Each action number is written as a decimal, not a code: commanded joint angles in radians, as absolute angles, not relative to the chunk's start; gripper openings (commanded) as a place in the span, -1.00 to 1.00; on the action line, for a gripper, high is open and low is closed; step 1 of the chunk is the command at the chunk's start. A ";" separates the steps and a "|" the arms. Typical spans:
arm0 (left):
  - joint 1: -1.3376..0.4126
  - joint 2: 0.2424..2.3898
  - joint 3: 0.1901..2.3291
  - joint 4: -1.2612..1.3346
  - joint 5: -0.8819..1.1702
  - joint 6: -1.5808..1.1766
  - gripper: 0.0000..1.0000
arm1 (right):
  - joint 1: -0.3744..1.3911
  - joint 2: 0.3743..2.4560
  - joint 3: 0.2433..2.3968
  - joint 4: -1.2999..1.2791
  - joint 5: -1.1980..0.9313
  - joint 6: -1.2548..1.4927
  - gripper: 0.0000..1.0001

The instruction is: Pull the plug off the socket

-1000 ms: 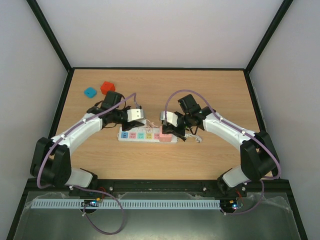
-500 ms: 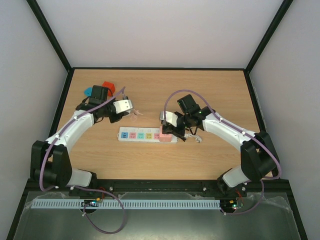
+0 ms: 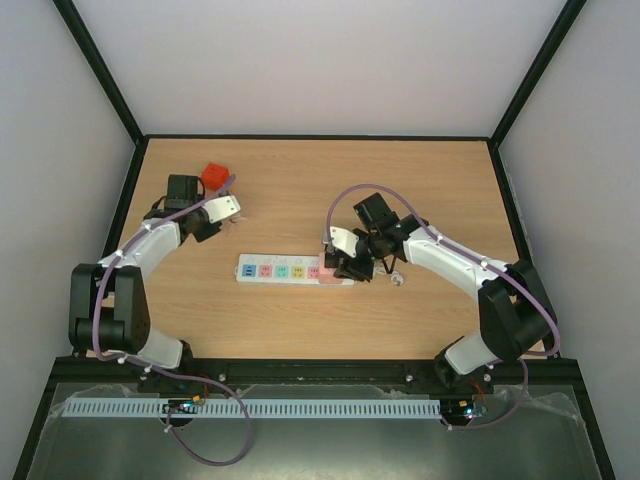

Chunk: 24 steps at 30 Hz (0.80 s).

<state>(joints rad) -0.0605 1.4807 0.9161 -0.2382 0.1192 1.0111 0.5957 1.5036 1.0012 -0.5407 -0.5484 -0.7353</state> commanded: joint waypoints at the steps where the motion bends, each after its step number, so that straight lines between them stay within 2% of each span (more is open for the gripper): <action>1: -0.010 1.501 0.908 -0.170 0.042 1.038 -0.56 | 0.595 1.505 1.000 -0.633 -0.502 -0.724 0.27; 14: 0.118 1.615 0.909 -0.079 -0.013 1.097 -0.54 | 0.595 1.470 1.064 -0.624 -0.550 -0.687 0.58; 24: 0.209 1.763 0.931 0.068 -0.095 1.086 -0.53 | 0.595 1.423 1.068 -0.603 -0.571 -0.654 0.69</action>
